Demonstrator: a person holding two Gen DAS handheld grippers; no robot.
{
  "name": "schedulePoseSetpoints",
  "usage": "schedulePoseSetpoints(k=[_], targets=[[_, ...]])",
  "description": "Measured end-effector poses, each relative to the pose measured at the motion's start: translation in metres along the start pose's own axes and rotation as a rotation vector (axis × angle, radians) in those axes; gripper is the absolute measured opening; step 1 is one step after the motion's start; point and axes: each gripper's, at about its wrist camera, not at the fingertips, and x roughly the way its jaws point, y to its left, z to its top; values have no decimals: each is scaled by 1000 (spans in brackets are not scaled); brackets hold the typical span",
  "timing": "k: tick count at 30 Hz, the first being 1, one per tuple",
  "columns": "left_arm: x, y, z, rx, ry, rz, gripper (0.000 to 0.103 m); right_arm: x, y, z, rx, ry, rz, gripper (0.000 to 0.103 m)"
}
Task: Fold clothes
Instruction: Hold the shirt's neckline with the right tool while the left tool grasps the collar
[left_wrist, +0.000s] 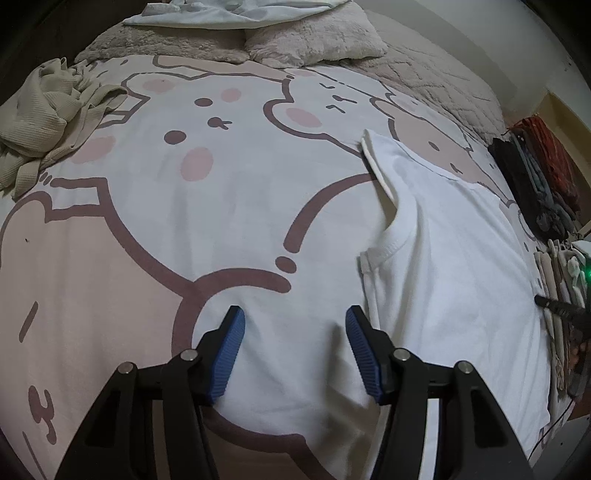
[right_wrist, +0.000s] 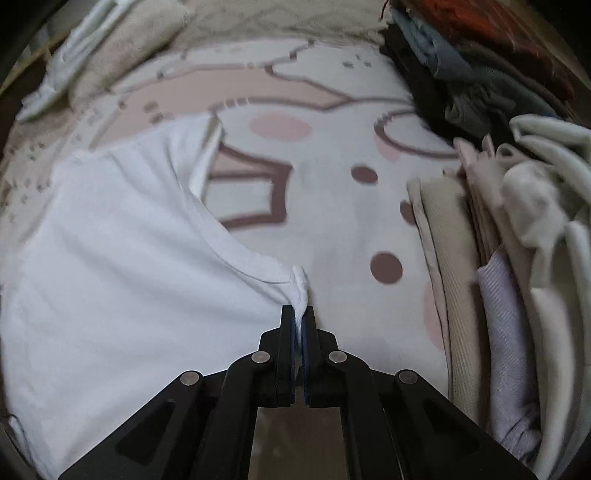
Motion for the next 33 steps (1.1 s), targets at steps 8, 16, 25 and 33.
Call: schedulePoseSetpoints(k=[8, 16, 25, 33], targets=[[14, -20, 12, 7, 40, -68, 43, 12, 8, -9, -33, -1, -37, 3], [22, -64, 1, 84, 34, -65, 36, 10, 4, -11, 27, -12, 22, 3], [32, -48, 13, -101, 69, -127, 6, 13, 3, -10, 55, -40, 33, 3], [-11, -25, 36, -28, -21, 24, 5, 17, -10, -8, 62, -45, 49, 3]])
